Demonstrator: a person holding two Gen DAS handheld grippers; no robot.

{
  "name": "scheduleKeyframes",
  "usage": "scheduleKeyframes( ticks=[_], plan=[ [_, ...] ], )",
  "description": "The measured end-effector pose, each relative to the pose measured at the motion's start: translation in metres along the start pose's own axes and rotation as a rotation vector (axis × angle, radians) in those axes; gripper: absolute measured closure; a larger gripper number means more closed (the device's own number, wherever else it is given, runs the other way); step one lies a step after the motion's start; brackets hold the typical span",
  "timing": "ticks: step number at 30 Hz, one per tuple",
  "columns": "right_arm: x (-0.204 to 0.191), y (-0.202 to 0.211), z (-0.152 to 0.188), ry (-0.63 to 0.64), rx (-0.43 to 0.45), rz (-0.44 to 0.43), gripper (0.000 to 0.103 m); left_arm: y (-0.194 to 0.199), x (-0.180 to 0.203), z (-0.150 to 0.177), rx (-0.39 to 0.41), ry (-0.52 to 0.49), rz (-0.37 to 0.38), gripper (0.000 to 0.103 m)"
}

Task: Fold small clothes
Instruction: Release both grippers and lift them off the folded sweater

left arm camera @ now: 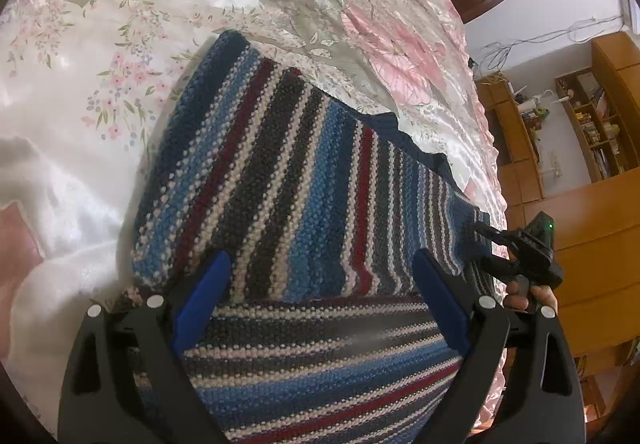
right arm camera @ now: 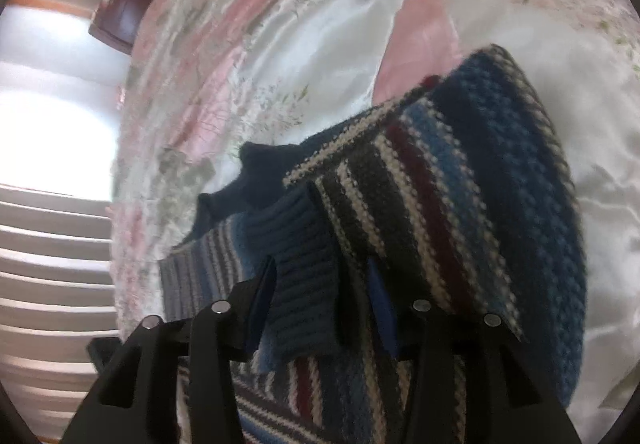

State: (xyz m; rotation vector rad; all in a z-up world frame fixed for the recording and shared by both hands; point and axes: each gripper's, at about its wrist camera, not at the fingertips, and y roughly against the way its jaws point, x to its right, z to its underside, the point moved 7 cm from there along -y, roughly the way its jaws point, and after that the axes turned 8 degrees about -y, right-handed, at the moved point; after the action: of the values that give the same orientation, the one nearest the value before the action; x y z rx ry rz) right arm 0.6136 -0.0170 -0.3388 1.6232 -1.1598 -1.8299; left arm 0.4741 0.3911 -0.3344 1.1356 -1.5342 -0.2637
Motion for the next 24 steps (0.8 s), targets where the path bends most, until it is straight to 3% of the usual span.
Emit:
scheduleKeyframes(
  ticks=[1, 6, 11, 15, 17, 20, 22, 24],
  plan=[
    [-0.002, 0.0, -0.001, 0.01, 0.006, 0.009, 0.096, -0.001, 0.0, 0.0, -0.002, -0.002, -0.003, 0.011],
    [0.006, 0.006, 0.001, 0.055, 0.067, 0.084, 0.098, -0.01, -0.003, 0.002, -0.019, -0.026, -0.018, 0.011],
    [0.009, 0.008, 0.006, 0.088, 0.088, 0.079, 0.096, -0.01, -0.001, 0.001, -0.036, -0.037, -0.018, 0.011],
    [-0.013, 0.05, 0.017, 0.184, 0.246, 0.082, 0.093, 0.007, 0.013, -0.002, -0.007, -0.057, 0.002, 0.01],
    [-0.022, 0.045, 0.033, 0.22, 0.196, 0.044, 0.088, 0.01, 0.016, -0.002, -0.002, -0.062, 0.019, 0.009],
    [-0.014, 0.022, 0.042, 0.199, 0.118, 0.054, 0.087, 0.003, 0.01, 0.003, -0.031, -0.026, 0.014, 0.009],
    [0.003, 0.011, 0.041, 0.156, 0.102, 0.076, 0.103, -0.002, 0.003, 0.007, -0.052, 0.0, 0.016, 0.009],
    [0.017, 0.011, 0.038, 0.128, 0.105, 0.065, 0.103, -0.005, 0.002, 0.009, -0.059, -0.032, -0.005, 0.009]
  ],
)
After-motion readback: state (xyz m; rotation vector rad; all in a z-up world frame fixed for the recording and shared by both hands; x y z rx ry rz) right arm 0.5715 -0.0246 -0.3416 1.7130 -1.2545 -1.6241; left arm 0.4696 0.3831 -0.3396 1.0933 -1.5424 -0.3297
